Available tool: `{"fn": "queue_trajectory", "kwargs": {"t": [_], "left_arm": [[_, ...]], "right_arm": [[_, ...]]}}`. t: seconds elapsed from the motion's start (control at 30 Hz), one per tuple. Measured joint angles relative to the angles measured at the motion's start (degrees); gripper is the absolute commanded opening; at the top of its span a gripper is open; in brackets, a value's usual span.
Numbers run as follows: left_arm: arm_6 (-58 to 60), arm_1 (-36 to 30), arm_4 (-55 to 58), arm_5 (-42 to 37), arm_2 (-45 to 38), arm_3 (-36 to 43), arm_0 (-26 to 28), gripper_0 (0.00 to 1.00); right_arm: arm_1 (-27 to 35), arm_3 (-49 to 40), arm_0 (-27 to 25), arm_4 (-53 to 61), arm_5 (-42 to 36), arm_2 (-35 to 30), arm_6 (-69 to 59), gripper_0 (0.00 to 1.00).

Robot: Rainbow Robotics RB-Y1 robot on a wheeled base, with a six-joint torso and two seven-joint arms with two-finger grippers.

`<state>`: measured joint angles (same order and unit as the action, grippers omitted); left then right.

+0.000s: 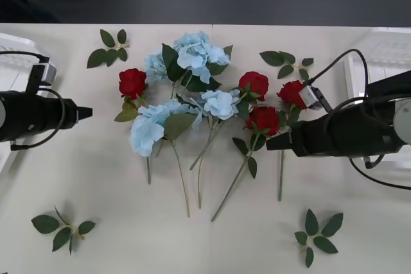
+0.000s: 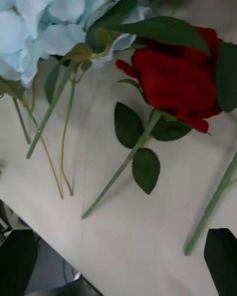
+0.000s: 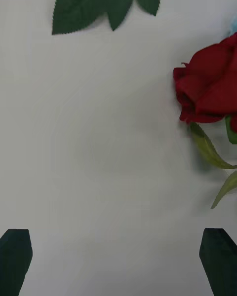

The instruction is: Put the red flowers into the right box and the blue flowers into the left box

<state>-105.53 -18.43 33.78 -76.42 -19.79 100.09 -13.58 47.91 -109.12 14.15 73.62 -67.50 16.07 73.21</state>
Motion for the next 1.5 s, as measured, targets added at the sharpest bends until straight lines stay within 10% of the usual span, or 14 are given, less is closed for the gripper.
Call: {"fn": "queue_trajectory", "kwargs": {"t": [0.6, 1.5], "left_arm": [[17.0, 8.79, -15.87, 0.0, 13.67, 0.01, -3.49, 1.0], [17.03, 11.64, -22.71, 4.77, 16.54, -9.61, -7.66, 1.0]], "right_arm": [[-0.12, -0.61, 1.58, -19.08, -2.0, 7.31, -25.56, 1.0], [-18.11, 10.13, 6.86, -45.11, -10.7, 6.87, -25.58, 1.0]]}}
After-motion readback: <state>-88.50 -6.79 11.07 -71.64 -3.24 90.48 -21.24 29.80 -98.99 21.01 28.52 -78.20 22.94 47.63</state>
